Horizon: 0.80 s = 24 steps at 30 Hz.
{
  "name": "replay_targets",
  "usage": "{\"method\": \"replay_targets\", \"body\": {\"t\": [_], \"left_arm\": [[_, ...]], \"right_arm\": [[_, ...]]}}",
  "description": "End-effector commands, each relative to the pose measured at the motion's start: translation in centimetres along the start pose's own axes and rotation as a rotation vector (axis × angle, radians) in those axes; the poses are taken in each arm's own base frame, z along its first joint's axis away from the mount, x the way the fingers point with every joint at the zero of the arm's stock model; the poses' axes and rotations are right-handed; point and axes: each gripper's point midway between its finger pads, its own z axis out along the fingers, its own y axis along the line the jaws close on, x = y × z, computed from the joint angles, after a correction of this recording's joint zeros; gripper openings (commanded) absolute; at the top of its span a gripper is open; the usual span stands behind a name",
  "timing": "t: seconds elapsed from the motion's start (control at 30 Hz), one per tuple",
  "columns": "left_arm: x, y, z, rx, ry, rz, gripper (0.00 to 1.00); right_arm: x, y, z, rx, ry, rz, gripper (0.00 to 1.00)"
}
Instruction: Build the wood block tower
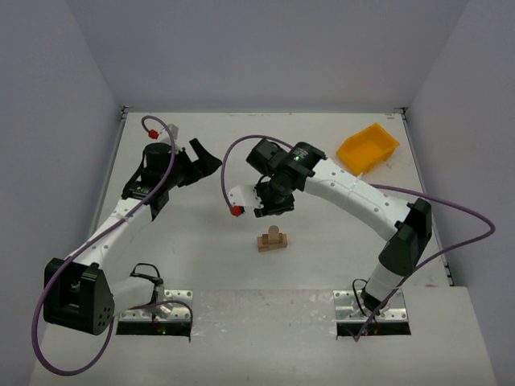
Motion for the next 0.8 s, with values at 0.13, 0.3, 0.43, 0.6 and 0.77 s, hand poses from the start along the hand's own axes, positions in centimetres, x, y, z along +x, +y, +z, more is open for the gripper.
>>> {"method": "replay_targets", "body": {"t": [0.13,0.3,0.43,0.6,0.77], "left_arm": [[-1.1,1.1,-1.0,-0.059,-0.079,0.026,1.0],[-1.1,1.3,-1.0,-0.061,-0.081,0.033,1.0],[-1.0,1.4,-1.0,-0.065,-0.082,0.032,1.0],[-1.1,1.5,-1.2,-0.071,-0.09,0.032,1.0],[-1.1,1.6,-1.2,-0.074,-0.09,0.031,1.0]], "right_arm": [[1.6,3.7,1.2,-0.06,0.281,-0.123,0.0],[1.1,3.9,2.5,-0.048,0.306,-0.12,0.0],[-0.3,3.2,2.6,-0.006,0.264,-0.084,0.01],[-1.5,3.5,2.8,0.004,0.237,-0.042,0.06],[-2.1,3.5,2.9,0.02,0.206,0.0,0.09]]}}
